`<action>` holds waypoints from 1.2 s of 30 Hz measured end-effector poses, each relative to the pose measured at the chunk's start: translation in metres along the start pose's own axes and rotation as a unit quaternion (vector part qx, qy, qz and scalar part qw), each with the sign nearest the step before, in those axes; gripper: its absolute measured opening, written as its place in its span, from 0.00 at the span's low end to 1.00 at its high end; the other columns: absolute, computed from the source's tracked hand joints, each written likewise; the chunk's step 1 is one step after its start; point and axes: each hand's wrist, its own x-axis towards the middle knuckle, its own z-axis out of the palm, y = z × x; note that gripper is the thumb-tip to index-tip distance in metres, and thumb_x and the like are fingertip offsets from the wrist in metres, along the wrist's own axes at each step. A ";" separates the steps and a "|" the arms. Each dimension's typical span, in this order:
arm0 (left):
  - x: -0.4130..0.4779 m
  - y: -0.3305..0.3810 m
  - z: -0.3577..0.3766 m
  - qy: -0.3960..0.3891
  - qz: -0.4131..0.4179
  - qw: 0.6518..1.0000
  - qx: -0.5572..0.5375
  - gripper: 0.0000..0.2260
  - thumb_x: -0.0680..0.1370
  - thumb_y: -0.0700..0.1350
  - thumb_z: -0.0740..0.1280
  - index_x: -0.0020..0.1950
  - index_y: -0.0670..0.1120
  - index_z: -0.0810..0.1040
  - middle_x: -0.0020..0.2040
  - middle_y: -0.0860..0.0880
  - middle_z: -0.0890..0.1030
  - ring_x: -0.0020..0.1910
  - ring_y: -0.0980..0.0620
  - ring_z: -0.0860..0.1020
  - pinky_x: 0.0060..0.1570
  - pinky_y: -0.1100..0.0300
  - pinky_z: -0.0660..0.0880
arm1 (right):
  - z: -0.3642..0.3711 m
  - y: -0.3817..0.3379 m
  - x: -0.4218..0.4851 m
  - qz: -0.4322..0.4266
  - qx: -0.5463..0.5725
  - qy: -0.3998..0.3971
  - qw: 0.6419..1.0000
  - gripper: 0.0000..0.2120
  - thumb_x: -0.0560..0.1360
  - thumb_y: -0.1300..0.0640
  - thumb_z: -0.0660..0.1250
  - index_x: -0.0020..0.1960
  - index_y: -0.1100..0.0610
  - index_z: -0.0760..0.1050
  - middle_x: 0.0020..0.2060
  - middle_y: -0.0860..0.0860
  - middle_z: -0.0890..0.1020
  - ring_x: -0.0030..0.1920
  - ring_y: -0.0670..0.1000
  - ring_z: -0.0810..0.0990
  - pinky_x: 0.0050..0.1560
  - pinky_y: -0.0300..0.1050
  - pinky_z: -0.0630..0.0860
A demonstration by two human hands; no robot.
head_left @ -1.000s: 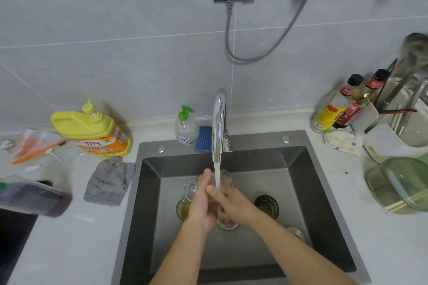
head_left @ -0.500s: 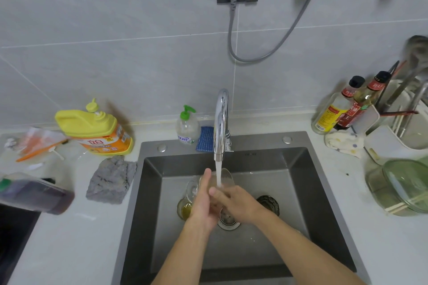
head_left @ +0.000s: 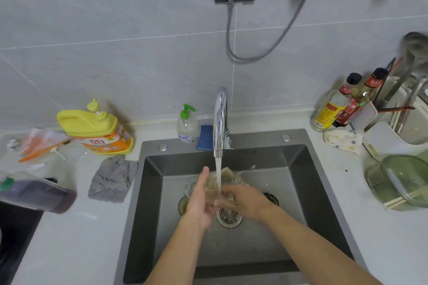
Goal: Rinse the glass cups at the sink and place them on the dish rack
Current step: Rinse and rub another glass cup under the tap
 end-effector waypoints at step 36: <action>0.009 0.003 -0.005 -0.009 -0.015 1.000 -0.005 0.26 0.78 0.63 0.69 0.49 0.39 0.89 0.48 0.39 0.87 0.42 0.43 0.87 0.39 0.53 0.82 | 0.014 0.007 0.013 -0.007 0.076 0.001 0.997 0.24 0.76 0.27 0.61 0.58 0.43 0.81 0.58 0.44 0.84 0.57 0.46 0.82 0.64 0.51 0.77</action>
